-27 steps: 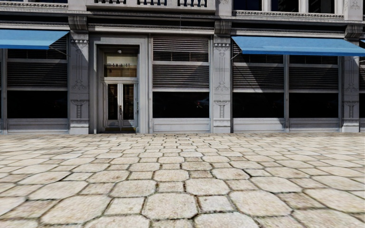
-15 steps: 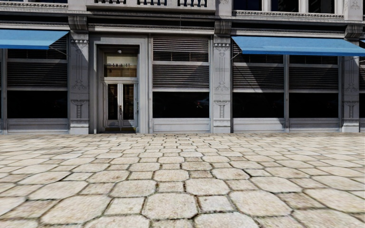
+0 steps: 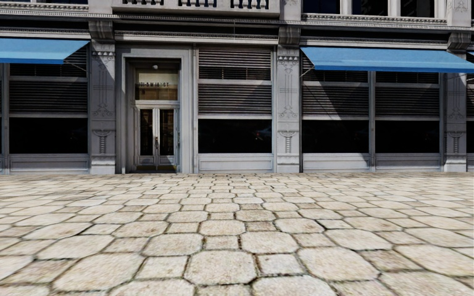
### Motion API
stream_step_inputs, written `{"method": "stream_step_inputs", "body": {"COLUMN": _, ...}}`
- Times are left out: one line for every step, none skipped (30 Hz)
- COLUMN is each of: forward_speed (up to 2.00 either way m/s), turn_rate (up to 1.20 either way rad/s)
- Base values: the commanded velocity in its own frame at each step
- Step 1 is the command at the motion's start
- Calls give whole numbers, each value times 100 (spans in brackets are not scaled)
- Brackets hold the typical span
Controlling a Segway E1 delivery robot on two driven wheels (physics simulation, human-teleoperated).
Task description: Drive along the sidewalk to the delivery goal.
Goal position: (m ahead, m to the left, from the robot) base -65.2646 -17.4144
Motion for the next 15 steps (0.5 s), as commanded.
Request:
{"method": "stream_step_inputs", "body": {"forward_speed": 0, "turn_rate": 0}}
{"method": "stream_step_inputs", "body": {"forward_speed": 0, "turn_rate": 0}}
{"method": "stream_step_inputs", "body": {"forward_speed": 0, "turn_rate": 0}}
{"method": "stream_step_inputs", "body": {"forward_speed": 0, "turn_rate": -42}}
{"method": "stream_step_inputs", "body": {"forward_speed": 0, "turn_rate": -42}}
{"method": "stream_step_inputs", "body": {"forward_speed": 0, "turn_rate": -58}}
{"method": "stream_step_inputs", "body": {"forward_speed": 0, "turn_rate": -62}}
{"method": "stream_step_inputs", "body": {"forward_speed": 0, "turn_rate": -63}}
{"method": "stream_step_inputs", "body": {"forward_speed": 0, "turn_rate": -63}}
{"method": "stream_step_inputs", "body": {"forward_speed": 0, "turn_rate": -63}}
{"method": "stream_step_inputs", "body": {"forward_speed": 0, "turn_rate": -63}}
{"method": "stream_step_inputs", "body": {"forward_speed": 0, "turn_rate": -64}}
{"method": "stream_step_inputs", "body": {"forward_speed": 0, "turn_rate": -64}}
{"method": "stream_step_inputs", "body": {"forward_speed": 0, "turn_rate": -64}}
{"method": "stream_step_inputs", "body": {"forward_speed": 0, "turn_rate": -64}}
